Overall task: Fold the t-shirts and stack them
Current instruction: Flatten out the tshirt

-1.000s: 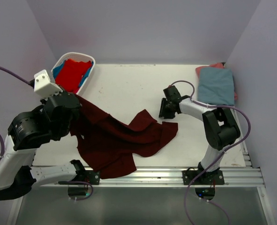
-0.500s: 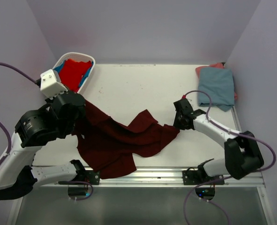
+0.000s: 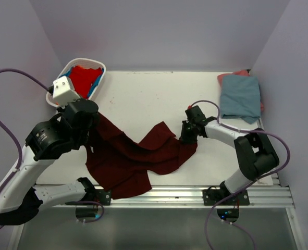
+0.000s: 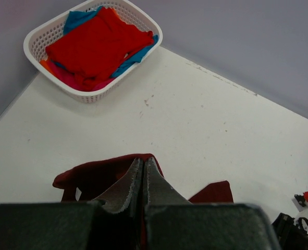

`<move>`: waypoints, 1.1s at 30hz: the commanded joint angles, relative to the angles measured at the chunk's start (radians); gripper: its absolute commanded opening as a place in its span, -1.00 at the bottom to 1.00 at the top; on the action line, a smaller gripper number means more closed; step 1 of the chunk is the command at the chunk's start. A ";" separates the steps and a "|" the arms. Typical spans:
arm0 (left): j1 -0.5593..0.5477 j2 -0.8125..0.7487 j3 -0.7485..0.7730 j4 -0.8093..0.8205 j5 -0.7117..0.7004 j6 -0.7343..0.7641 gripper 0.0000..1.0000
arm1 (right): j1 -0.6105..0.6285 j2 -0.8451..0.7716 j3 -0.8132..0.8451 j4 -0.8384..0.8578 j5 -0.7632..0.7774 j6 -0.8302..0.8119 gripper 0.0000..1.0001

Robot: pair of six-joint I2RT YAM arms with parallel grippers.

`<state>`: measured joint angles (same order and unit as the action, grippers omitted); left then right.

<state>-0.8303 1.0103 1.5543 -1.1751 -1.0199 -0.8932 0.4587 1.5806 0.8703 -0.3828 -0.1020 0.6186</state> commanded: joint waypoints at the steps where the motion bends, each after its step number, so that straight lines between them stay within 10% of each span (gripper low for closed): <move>1: 0.013 -0.025 -0.008 0.054 0.003 0.023 -1.00 | 0.027 -0.004 0.029 0.093 -0.189 0.007 -0.61; 7: 0.014 -0.033 -0.026 0.065 0.006 0.022 -1.00 | 0.051 -0.008 -0.019 0.023 -0.098 0.030 -0.74; 19: 0.030 -0.045 -0.072 0.100 0.026 0.037 -1.00 | 0.049 0.291 0.162 -0.514 0.587 0.191 -1.00; 29: 0.037 -0.068 -0.118 0.138 0.043 0.065 -1.00 | 0.031 0.204 0.230 -0.951 0.866 0.631 -0.97; 33: 0.039 -0.079 -0.138 0.166 0.052 0.076 -1.00 | 0.032 0.128 0.222 -0.889 0.832 0.565 -1.00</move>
<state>-0.7986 0.9443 1.4277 -1.0790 -0.9672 -0.8448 0.4862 1.7947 1.0882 -1.2152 0.6399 1.1248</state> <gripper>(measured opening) 0.011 0.010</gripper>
